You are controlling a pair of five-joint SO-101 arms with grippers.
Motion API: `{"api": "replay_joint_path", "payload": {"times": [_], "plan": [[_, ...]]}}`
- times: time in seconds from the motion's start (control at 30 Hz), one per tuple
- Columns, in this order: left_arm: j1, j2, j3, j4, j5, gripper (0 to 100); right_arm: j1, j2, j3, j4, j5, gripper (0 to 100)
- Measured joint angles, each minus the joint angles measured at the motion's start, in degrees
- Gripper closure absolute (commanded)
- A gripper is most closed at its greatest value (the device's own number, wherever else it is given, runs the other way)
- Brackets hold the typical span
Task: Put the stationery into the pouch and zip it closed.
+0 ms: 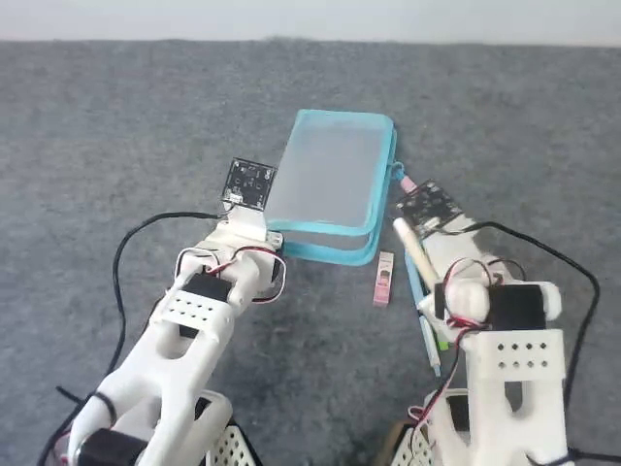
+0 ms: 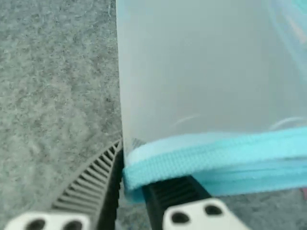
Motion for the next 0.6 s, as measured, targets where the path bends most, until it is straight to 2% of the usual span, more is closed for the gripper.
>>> {"api": "replay_joint_path", "payload": {"times": [0.2,0.43,0.6], "plan": [[0.0,0.0,0.0,-0.2,0.0,99,-4.5,2.8,0.0,1.5,0.3,99.2],[0.0,0.0,0.0,-0.2,0.0,99,-6.5,14.9,-6.6,3.6,0.2,99.2],[0.0,0.0,0.0,-0.2,0.0,99,-8.5,26.9,-13.7,3.7,-2.8,99.2]]}}
